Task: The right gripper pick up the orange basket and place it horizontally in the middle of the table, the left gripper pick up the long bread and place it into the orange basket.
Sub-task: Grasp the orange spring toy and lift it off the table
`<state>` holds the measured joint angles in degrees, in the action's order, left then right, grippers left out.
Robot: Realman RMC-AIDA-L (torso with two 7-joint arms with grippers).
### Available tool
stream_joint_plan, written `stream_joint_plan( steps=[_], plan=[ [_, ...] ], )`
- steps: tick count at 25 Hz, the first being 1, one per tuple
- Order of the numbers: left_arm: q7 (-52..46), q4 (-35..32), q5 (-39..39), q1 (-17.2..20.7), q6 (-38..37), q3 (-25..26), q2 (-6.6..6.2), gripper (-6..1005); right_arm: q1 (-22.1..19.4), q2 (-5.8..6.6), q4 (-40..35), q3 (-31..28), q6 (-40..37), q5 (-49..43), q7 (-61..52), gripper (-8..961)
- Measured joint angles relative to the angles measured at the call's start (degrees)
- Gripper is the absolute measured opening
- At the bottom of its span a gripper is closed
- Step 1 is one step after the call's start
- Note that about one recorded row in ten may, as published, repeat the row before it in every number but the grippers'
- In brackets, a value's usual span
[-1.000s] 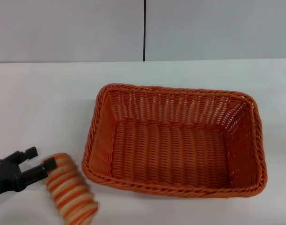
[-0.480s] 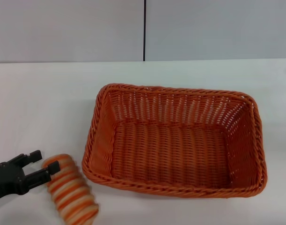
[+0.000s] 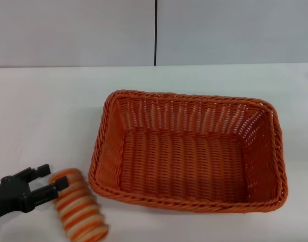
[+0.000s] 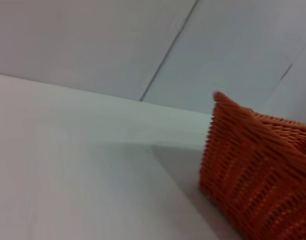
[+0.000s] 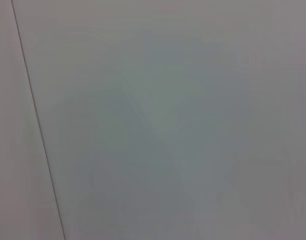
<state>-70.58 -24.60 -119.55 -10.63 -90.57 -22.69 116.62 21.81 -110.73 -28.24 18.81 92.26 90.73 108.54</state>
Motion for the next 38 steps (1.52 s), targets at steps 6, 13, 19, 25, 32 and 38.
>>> stream_joint_plan(
  steps=[6, 13, 19, 25, 32, 38],
  plan=[
    [0.46, -0.46, -1.05, -0.29, -2.76, -0.11, -0.11, 736, 0.03, 0.0, 0.04, 0.0, -0.32, 0.04, 0.0, 516],
    [0.0, -0.56, -0.85, -0.52, -3.44, 0.22, -0.45, 412, -0.01, 0.0, 0.73, -0.09, -1.0, 0.15, 0.11, 515],
    [-0.07, -0.35, -1.05, -0.87, -3.56, 0.24, -0.53, 266, -0.01, 0.0, 0.74, -0.24, -1.31, 0.19, 0.21, 515],
    [-0.08, -0.29, -0.89, -0.97, -3.7, 0.27, -0.52, 211, -0.01, 0.0, 0.82, -0.35, -1.5, 0.22, 0.56, 516],
    [0.0, -0.24, -0.67, -0.98, -3.74, 3.54, -0.52, 162, 0.04, 0.0, 1.0, -0.88, -1.65, 0.24, 0.73, 516],
    [0.29, -0.2, -0.61, -1.14, -3.79, 8.7, -0.78, 55, 0.08, -0.03, 1.09, -0.88, -2.02, 0.32, 0.79, 516]
  ],
)
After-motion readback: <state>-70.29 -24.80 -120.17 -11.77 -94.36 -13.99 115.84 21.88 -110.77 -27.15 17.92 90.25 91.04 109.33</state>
